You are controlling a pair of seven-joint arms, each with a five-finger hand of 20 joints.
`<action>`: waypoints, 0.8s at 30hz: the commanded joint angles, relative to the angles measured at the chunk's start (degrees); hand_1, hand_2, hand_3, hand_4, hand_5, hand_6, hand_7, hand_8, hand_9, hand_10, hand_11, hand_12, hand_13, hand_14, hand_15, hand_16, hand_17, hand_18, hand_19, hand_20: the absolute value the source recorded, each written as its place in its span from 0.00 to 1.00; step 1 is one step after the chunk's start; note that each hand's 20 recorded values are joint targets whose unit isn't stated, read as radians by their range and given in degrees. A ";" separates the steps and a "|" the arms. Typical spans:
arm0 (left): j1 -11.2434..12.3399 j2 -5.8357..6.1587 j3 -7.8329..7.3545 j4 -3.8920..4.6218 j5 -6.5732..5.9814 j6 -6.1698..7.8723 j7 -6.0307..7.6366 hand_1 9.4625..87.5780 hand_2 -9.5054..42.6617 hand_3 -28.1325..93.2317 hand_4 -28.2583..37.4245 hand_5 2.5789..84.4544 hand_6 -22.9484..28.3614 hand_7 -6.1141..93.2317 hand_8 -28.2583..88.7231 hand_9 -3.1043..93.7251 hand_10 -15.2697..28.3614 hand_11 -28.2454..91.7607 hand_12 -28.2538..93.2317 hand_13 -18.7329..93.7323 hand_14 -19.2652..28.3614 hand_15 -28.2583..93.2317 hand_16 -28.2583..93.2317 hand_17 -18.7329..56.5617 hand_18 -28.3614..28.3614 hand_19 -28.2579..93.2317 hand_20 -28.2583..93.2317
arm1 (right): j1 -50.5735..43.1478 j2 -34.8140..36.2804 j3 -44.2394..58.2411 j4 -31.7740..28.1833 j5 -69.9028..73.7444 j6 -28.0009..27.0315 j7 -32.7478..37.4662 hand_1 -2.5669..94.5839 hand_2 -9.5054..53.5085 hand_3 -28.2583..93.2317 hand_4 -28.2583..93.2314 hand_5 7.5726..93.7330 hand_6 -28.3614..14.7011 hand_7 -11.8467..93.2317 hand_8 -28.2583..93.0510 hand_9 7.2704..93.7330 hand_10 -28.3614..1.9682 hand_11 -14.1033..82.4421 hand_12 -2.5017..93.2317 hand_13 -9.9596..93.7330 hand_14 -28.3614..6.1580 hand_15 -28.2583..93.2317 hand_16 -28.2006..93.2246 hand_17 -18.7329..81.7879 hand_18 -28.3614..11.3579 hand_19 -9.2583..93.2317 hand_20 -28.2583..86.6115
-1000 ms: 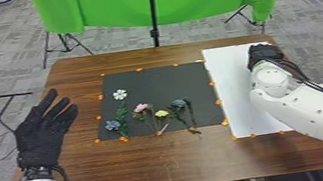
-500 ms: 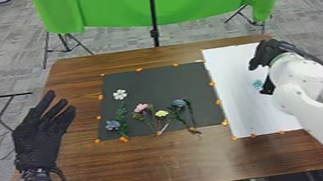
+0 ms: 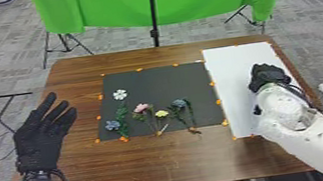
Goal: Arrange flowers
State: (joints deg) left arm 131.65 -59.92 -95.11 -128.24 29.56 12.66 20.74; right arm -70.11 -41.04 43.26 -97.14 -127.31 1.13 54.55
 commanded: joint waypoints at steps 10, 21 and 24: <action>0.21 -0.36 -0.78 0.19 0.30 -0.11 -1.16 0.19 0.30 0.89 0.07 0.44 0.65 0.19 0.16 0.40 0.84 0.46 0.32 0.41 1.00 0.68 0.15 0.14 0.96 0.70 0.36 | -13.56 1.61 10.49 -15.12 -1.80 8.02 -9.14 0.66 0.00 0.80 0.00 0.96 0.69 0.33 0.26 1.00 0.74 0.37 0.30 0.97 0.78 0.70 0.43 0.63 0.10 1.00 0.74; 0.26 0.19 0.42 -0.02 -0.16 0.23 -0.42 0.19 0.30 0.89 0.07 0.44 0.65 0.19 0.16 0.40 0.84 0.46 0.32 0.41 1.00 0.68 0.15 0.14 0.96 0.70 0.36 | -13.31 -5.52 5.78 -17.37 -1.09 1.47 -12.65 0.64 0.00 0.80 0.00 0.90 0.69 0.34 0.26 1.00 0.73 0.34 0.34 0.90 0.72 0.77 0.42 0.59 0.12 1.00 0.76; 0.00 -0.40 0.26 0.04 -0.02 0.32 -1.09 0.19 0.30 0.89 0.07 0.44 0.65 0.19 0.16 0.40 0.84 0.46 0.32 0.41 1.00 0.68 0.15 0.14 0.96 0.70 0.36 | -13.69 -7.17 6.10 -17.34 -1.33 -0.63 -14.01 0.63 0.00 0.80 0.00 0.88 0.69 0.33 0.25 1.00 0.72 0.34 0.36 0.87 0.69 0.80 0.41 0.57 0.13 1.00 0.77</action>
State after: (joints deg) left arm 131.36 -59.69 -95.12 -128.20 29.56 12.65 20.52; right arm -82.61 -44.53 50.00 -114.21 -128.37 3.54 41.58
